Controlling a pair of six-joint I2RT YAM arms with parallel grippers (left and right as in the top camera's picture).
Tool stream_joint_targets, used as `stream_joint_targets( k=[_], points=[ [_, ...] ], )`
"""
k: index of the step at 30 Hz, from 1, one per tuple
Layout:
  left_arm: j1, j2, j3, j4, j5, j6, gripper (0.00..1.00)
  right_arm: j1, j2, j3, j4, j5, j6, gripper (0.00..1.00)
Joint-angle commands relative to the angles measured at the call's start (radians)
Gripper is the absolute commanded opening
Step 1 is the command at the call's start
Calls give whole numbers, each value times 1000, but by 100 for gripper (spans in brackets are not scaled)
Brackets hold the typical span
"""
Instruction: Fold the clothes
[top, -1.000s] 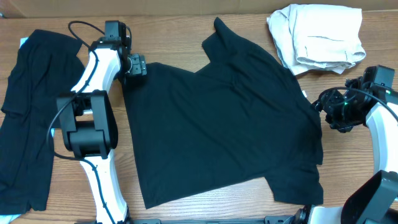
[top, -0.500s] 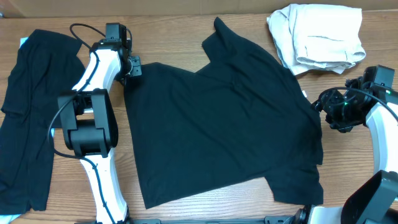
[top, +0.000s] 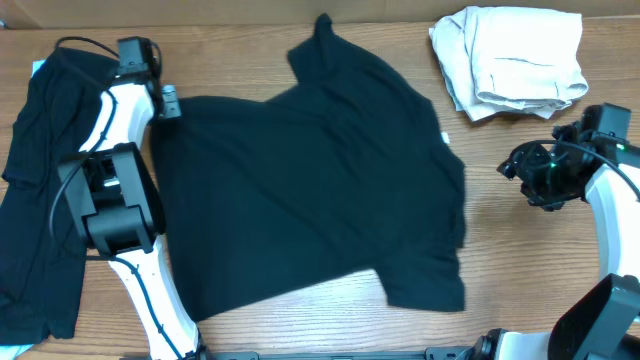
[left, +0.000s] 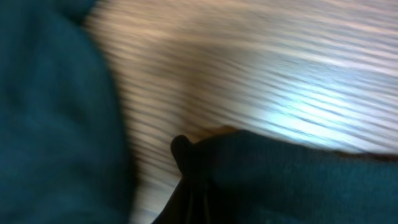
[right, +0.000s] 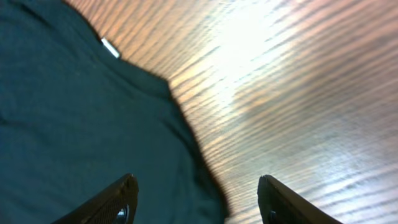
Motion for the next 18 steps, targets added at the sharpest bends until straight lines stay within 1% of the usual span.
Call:
stream_joint_targets(
  k=[1,2,3,4,5,7,11,18],
  points=[
    [-6,16,14,50,-140,111,35,53,-8,13,25,-5,3,66],
    [-8,16,19,52,-136,107,57,71,-8,13,36,-5,3,66],
    [-10,16,28,51,-129,92,73,86,-8,13,45,-3,3,66],
    [-13,16,40,42,-129,78,88,105,-8,13,55,0,3,66],
    [-18,15,57,24,-129,72,100,121,-8,13,64,4,3,66],
    [-29,15,113,-46,-129,51,100,148,-8,14,79,15,3,66],
    [-54,10,295,-244,-105,-44,100,180,-8,14,106,18,3,66],
    [-103,4,645,-627,179,-121,100,200,-2,11,129,52,-1,66]
  ],
)
